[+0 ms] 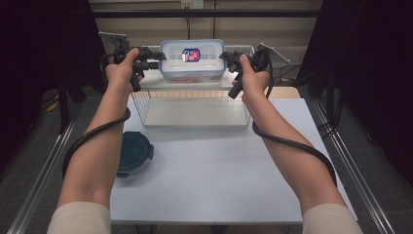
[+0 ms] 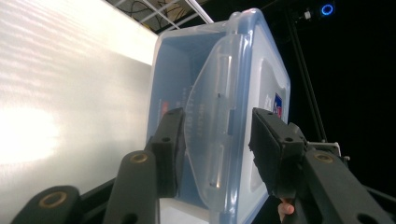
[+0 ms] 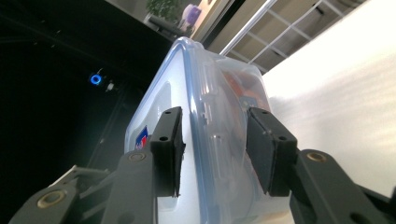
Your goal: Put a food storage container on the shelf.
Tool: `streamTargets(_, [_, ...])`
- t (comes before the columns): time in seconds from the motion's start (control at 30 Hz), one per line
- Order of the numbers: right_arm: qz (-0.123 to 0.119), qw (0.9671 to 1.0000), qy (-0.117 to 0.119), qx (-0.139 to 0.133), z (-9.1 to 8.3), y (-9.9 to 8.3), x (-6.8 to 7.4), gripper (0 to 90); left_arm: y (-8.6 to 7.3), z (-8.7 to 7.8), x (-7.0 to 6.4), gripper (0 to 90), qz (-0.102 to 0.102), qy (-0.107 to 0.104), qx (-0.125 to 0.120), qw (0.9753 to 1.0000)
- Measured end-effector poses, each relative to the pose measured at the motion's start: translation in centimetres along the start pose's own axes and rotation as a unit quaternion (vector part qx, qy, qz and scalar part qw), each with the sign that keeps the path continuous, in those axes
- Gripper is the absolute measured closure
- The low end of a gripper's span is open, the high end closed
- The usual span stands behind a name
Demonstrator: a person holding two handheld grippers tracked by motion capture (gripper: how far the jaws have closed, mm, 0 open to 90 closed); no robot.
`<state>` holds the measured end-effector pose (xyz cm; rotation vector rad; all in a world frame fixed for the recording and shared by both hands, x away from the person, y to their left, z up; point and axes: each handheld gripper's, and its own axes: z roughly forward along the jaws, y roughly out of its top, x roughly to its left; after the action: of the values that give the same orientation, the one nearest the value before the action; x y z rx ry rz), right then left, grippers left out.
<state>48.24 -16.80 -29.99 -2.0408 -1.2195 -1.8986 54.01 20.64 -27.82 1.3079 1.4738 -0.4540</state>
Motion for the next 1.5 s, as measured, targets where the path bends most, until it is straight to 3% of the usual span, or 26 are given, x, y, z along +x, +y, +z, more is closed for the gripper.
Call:
streamTargets(0.13, [-0.019,0.9997,-0.008,0.010,0.4,-0.1,0.2,55.7,0.4,0.1,0.2,54.2,0.005,0.007,-0.009,0.9999])
streamTargets(0.23, [-0.047,0.9987,-0.012,0.015,0.7,-0.4,0.7,53.8,0.2,0.1,0.2,48.7,0.041,0.042,-0.031,0.9978])
streamTargets(0.3, [-0.086,0.9962,-0.009,0.000,0.8,-0.5,1.2,49.1,0.0,-0.2,0.2,49.9,0.052,0.038,-0.041,0.9971])
streamTargets(0.37, [-0.104,0.9944,-0.015,0.000,0.6,-0.6,1.7,48.4,-0.3,-0.4,-0.2,44.8,0.073,0.056,-0.047,0.9947])
streamTargets(0.43, [-0.113,0.9935,-0.018,0.000,0.3,-0.7,1.8,48.5,-0.7,-0.9,-0.4,42.2,0.080,0.061,-0.041,0.9941])
streamTargets(0.63, [-0.106,0.9943,-0.010,0.005,-1.3,-1.1,1.0,42.8,-2.6,-2.1,-0.8,32.4,0.103,0.067,-0.043,0.9915])
streamTargets(0.7, [-0.103,0.9947,-0.001,0.009,-1.9,-1.3,0.6,40.5,-3.4,-2.4,-0.8,30.0,0.100,0.060,-0.045,0.9922])
streamTargets(0.77, [-0.101,0.9948,0.003,0.012,-2.7,-1.6,0.3,38.3,-4.0,-2.6,-1.1,26.9,0.108,0.063,-0.042,0.9913])
streamTargets(0.87, [-0.107,0.9940,0.013,0.017,-3.7,-2.1,0.1,35.0,-5.2,-2.8,-1.3,23.8,0.113,0.051,-0.043,0.9914])
streamTargets(1.07, [-0.109,0.9932,0.030,0.028,-5.3,-3.5,-0.4,31.3,-7.6,-2.7,-1.6,19.7,0.117,0.033,-0.037,0.9919])
streamTargets(1.3, [-0.109,0.9921,0.047,0.042,-6.7,-5.1,-1.0,28.5,-10.2,-2.4,-1.7,18.1,0.132,0.024,-0.023,0.9907])
streamTargets(1.43, [-0.116,0.9909,0.046,0.050,-7.1,-6.1,-1.6,27.6,-11.5,-1.9,-1.2,17.7,0.132,0.017,-0.012,0.9910])
streamTargets(1.5, [-0.113,0.9909,0.047,0.055,-7.4,-6.5,-2.0,27.2,-12.1,-1.6,-0.8,17.2,0.136,0.024,-0.009,0.9904])
